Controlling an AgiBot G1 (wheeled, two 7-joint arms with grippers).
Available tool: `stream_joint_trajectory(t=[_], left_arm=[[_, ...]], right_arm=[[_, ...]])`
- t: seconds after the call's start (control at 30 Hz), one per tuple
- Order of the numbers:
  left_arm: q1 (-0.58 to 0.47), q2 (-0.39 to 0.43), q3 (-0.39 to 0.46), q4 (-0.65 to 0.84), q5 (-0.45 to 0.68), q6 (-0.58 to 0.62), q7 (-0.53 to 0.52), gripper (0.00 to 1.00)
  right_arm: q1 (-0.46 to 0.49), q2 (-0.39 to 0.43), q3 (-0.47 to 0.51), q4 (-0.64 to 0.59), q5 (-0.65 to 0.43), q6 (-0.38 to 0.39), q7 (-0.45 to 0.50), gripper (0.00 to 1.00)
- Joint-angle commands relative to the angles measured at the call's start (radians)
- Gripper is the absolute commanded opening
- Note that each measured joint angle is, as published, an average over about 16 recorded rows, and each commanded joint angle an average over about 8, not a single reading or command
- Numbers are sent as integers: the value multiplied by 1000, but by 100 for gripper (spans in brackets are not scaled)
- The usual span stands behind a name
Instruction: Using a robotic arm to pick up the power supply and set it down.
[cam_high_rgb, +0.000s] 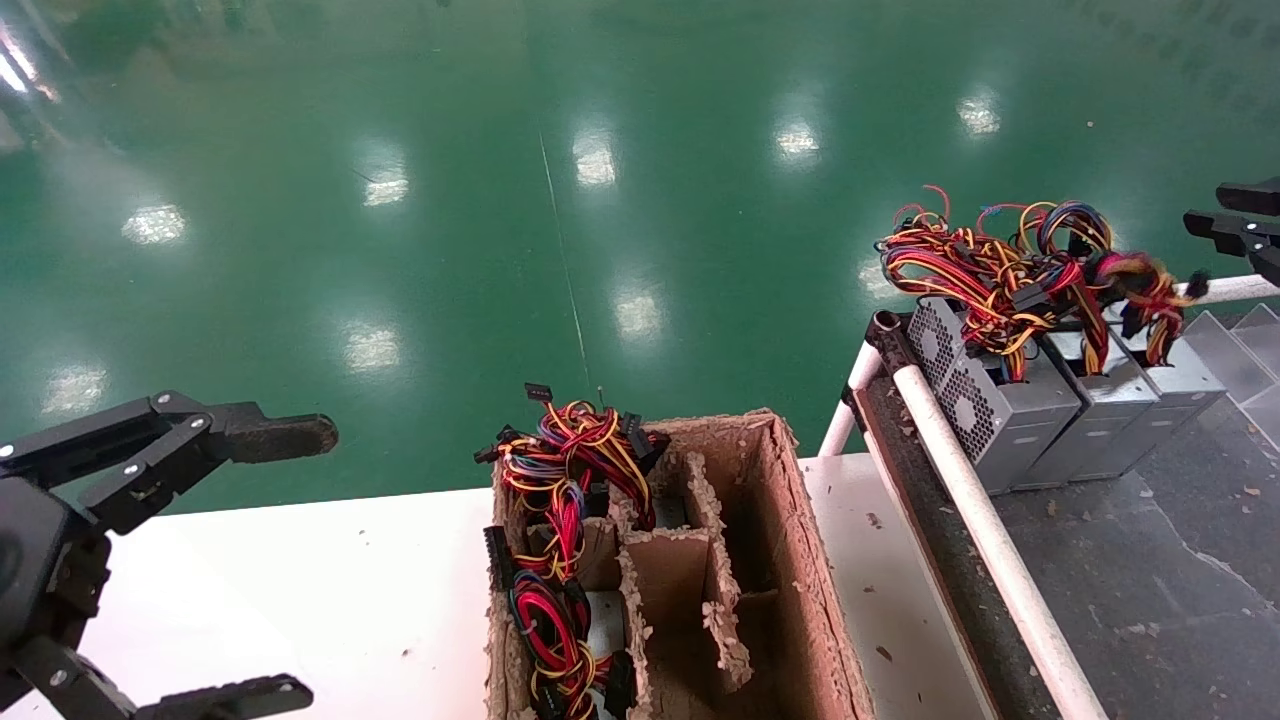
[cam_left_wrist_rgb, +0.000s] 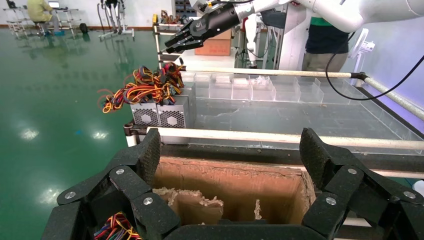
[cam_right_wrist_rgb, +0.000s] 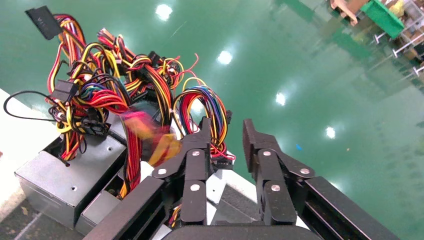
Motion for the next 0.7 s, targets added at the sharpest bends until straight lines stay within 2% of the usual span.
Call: stream_joint_trajectory(t=[0.03,0.27,0.7], left_arm=[[0,0,0,0,0,0,0,100],[0,0,0,0,0,0,0,100],[-1,0,1,1,0,0,0,100]], right_arm=[[7,0,2,-9,5,-3,11,100],[2,-12,9,-11,54,-35,26,100],[-77,-39,7,66,197,-123,15,100]])
